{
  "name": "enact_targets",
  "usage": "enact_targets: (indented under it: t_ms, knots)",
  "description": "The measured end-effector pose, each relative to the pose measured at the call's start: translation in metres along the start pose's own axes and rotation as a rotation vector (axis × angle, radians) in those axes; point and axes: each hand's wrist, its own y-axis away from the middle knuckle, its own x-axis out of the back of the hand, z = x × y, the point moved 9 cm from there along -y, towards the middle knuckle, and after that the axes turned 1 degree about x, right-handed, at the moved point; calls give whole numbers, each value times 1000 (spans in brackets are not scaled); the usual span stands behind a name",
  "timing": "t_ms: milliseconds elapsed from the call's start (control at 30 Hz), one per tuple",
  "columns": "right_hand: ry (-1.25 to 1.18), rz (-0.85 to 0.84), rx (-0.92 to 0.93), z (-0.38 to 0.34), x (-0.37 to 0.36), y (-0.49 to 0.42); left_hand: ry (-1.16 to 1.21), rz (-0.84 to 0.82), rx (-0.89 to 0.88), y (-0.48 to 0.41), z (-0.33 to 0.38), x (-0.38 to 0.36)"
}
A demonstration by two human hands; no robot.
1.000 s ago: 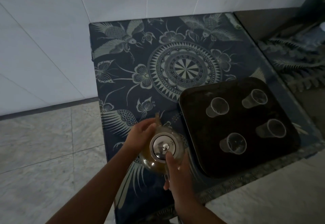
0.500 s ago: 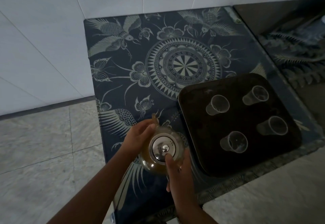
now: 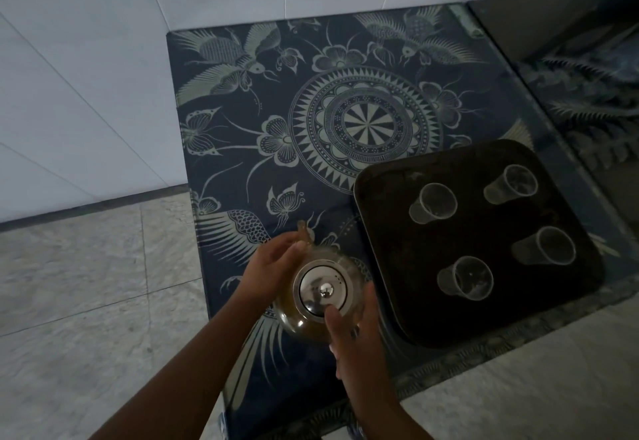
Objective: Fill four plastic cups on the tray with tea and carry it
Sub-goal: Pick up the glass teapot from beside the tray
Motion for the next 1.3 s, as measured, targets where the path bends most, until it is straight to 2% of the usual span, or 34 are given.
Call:
enact_targets:
  t_ms: [333, 567, 667, 1000, 1300]
  knots:
    - [-77, -1, 50, -12, 4, -5, 13, 77, 17, 9, 4, 2]
    - [-176, -60, 96, -36, 20, -11, 38, 108, -18, 13, 36, -6]
    - [-166, -58, 123, -56, 40, -14, 64, 136, -50, 17, 60, -9]
    - [-198, -139, 187, -128, 114, 7, 109, 47, -209, 46, 148, -60]
    - [-191, -133, 210, -136, 211, 21, 79, 91, -267, 73, 176, -148]
